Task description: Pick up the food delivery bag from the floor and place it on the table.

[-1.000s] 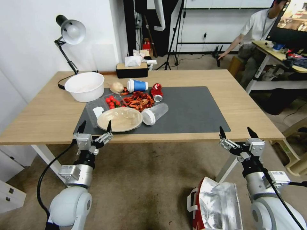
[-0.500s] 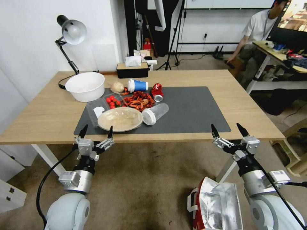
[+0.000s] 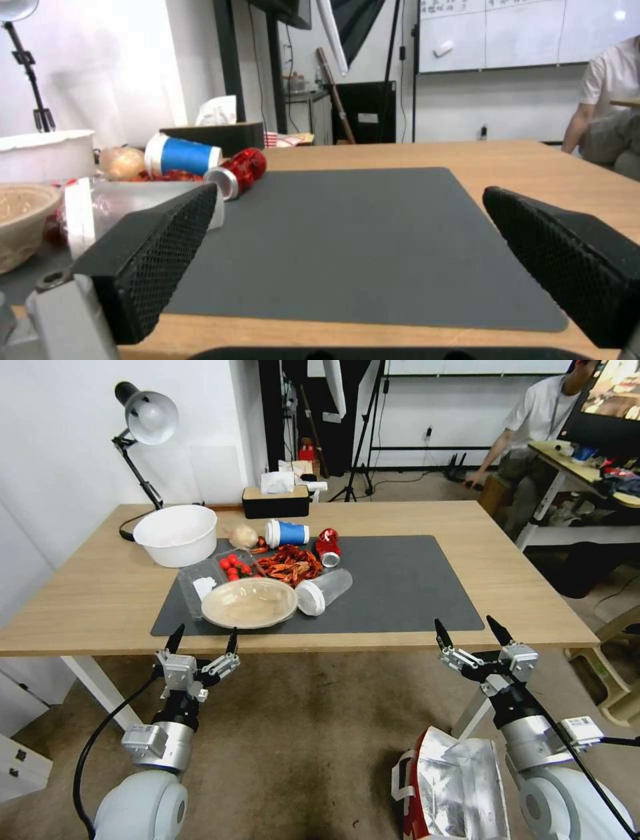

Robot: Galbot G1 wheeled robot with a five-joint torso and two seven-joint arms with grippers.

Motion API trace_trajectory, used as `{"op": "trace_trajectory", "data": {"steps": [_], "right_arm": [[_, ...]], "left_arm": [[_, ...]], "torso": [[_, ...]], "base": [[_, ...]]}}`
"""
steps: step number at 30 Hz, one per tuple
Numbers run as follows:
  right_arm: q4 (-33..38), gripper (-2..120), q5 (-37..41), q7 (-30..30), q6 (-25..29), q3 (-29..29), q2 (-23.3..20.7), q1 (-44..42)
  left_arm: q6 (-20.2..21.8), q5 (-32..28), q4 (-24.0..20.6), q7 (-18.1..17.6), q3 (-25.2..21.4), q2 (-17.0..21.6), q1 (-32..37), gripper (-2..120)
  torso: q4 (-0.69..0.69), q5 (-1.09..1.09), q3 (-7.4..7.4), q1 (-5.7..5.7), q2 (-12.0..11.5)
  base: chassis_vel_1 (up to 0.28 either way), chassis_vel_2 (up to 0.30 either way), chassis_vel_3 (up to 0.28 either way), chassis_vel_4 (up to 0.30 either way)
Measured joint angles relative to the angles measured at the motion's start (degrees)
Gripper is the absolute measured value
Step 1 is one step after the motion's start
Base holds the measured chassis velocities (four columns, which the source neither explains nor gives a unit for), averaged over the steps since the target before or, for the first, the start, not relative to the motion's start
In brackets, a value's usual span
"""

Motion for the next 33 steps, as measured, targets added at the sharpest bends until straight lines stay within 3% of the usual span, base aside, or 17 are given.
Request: {"op": "trace_trajectory", "data": {"steps": [33], "right_arm": [[0.35,100,0.41,0.76,0.59,0.06,0.26,0.07]], "left_arm": [[0.24,0.97,-2.53,1.23,-0.26,-0.72,2.37,98]], "torso": [[0.0,0.0,-5.35,-4.02,-9.35]], "base": [[0.0,0.0,0.0,0.0]]}}
